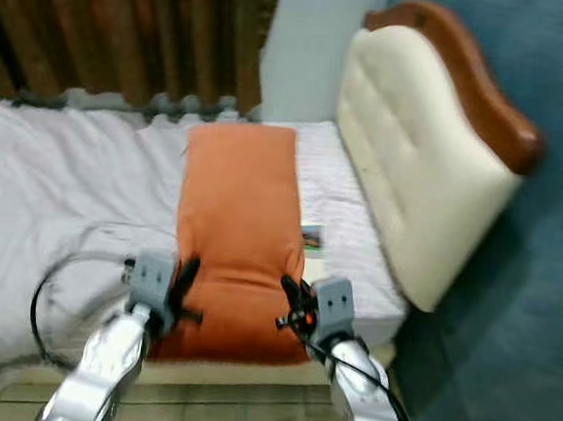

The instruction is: Clean up the room

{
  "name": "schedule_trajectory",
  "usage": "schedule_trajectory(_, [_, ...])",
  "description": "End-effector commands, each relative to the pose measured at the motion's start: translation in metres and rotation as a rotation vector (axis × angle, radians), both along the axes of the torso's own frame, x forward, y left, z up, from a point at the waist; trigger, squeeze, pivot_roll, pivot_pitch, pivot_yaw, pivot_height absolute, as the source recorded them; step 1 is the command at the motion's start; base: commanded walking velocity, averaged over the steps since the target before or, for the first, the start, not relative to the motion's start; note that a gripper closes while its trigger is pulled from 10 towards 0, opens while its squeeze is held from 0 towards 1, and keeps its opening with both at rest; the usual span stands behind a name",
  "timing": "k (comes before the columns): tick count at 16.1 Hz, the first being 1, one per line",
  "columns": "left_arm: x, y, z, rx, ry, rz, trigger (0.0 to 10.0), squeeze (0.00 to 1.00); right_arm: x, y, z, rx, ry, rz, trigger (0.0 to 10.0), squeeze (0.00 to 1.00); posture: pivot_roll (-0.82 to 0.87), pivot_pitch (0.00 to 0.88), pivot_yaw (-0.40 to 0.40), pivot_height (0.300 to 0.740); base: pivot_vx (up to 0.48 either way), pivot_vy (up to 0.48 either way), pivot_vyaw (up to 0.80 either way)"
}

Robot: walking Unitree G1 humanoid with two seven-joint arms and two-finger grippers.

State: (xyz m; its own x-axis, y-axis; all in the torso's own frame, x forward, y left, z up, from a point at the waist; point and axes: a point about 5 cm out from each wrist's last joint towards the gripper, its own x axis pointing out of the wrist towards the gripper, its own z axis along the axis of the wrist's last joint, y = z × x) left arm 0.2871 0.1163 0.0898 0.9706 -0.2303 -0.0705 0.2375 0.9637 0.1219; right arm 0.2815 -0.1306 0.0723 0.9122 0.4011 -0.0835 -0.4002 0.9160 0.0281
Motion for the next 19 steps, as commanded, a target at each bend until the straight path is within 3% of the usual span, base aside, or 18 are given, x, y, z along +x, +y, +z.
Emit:
schedule_trajectory(1, [0.011, 0.049, 0.02, 0.045, -0.078, 0.225, 10.0, 0.0, 0.004, -0.047, 0.002, -0.052, 0.001, -0.193, 10.0, 0.0, 0.03, 0.0, -0.011, 0.74, 0.364, -0.311, 0.0])
schedule_trajectory(4, [0.022, 0.052, 0.02, 0.054, -0.063, 0.229, 10.0, 0.0, 0.014, -0.039, 0.01, -0.052, -0.026, -0.161, 10.0, 0.0, 0.02, 0.0, 0.0, 0.74, 0.366, -0.308, 0.0])
schedule_trajectory(7, [0.027, 0.044, 0.023, 0.054, -0.063, 0.205, 10.0, 0.0, 0.019, -0.027, 0.01, -0.057, -0.022, -0.105, 10.0, 0.0, 0.02, 0.0, 0.003, 0.74, 0.376, -0.295, 0.53])
schedule_trajectory(11, [0.032, 0.044, 0.02, 0.052, -0.043, 0.179, 10.0, 0.0, 0.021, -0.025, 0.011, -0.033, -0.028, -0.128, 10.0, 0.0, 0.02, 0.0, 0.005, 0.74, 0.386, -0.278, 0.26])
schedule_trajectory(14, [0.036, 0.041, 0.022, 0.076, -0.048, 0.174, 10.0, 0.0, 0.023, -0.023, 0.011, -0.032, -0.027, -0.122, 10.0, 0.0, 0.02, 0.0, 0.008, 0.74, 0.0, 0.0, 0.0])
schedule_trajectory(19, [0.041, 0.038, 0.021, 0.107, -0.03, 0.169, 10.0, 0.0, 0.022, -0.022, 0.008, -0.033, -0.02, -0.119, 10.0, 0.0, 0.01, 0.0, 0.013, 0.74, 0.407, 0.101, 0.0])
